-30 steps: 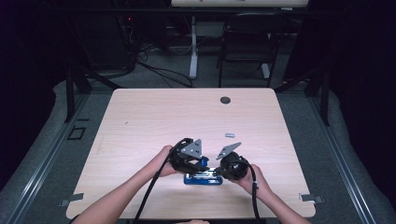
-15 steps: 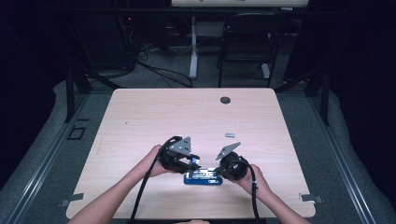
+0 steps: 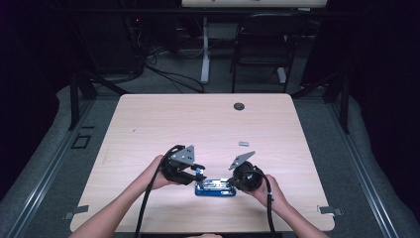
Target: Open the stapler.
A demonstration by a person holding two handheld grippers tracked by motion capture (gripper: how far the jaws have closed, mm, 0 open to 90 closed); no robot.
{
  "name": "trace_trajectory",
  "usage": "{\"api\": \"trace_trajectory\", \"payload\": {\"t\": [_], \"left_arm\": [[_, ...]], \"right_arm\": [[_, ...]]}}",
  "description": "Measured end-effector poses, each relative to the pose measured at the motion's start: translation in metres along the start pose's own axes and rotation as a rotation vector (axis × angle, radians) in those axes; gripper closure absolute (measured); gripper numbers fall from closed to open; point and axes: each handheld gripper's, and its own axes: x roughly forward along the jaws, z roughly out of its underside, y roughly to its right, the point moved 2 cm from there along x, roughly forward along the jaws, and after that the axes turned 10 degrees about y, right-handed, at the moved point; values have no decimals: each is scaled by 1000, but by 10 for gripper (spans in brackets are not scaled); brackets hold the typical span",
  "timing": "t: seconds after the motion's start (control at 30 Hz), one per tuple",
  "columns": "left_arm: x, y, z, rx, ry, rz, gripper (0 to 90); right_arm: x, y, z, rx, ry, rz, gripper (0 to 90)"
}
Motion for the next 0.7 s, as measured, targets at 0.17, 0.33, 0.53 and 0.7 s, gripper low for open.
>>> {"api": "trace_trajectory", "payload": {"t": [0.17,0.33,0.53,0.7], "left_arm": [[-6,-1,7,-22,3,-2,655],[-11,-2,16,-50,3,-1,653],[-18,-6,28,-101,-6,3,651],[-20,-7,41,-124,-29,-4,642]], "right_arm": [[0,0,0,0,1,1,900],[0,0,0,-3,-4,2,900],[0,0,0,0,-1,-1,900],[0,0,0,-3,-2,0,900]]}}
